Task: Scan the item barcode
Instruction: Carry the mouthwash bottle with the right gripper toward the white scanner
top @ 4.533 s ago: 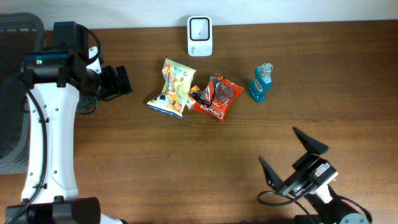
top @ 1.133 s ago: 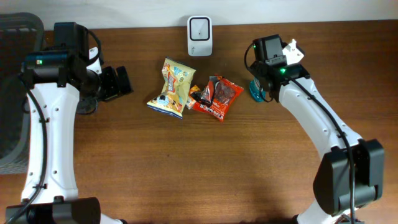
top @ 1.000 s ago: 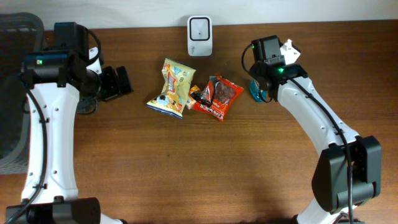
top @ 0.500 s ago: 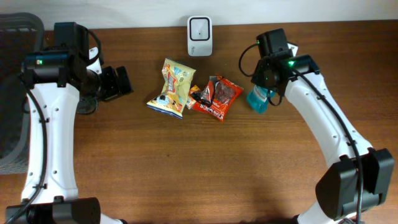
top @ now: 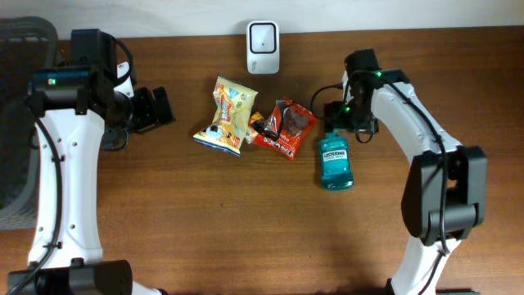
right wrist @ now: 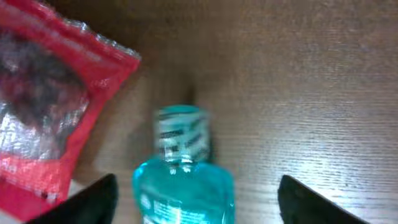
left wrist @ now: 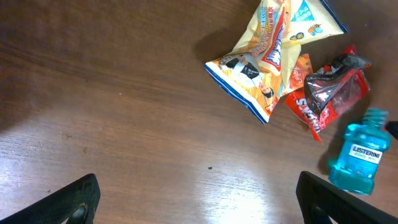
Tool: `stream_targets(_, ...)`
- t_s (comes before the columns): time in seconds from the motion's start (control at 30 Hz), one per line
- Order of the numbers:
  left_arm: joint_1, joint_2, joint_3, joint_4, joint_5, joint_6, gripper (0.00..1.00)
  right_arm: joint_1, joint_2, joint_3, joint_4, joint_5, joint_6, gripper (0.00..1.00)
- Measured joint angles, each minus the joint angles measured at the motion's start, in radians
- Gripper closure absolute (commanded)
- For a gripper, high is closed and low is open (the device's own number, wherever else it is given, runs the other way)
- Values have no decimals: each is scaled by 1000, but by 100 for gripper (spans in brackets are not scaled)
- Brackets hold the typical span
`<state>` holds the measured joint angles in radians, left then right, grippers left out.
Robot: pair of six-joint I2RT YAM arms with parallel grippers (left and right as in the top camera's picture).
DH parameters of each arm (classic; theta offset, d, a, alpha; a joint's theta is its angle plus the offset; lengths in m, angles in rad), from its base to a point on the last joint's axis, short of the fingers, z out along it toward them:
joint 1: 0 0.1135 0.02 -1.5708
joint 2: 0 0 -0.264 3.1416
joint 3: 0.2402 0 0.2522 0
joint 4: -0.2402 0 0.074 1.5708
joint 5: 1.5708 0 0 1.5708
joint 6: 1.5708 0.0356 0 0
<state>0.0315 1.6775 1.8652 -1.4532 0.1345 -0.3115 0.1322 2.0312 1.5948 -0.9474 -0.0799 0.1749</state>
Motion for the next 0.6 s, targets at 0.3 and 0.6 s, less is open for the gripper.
stream_targets(0.3,0,0,-1,-1,0,0,1,76,-10,158,-484,-9,11,1)
stream_targets(0.6,0,0,-1,0,0,0,1,170,-10,-160,-70,151,-37,1)
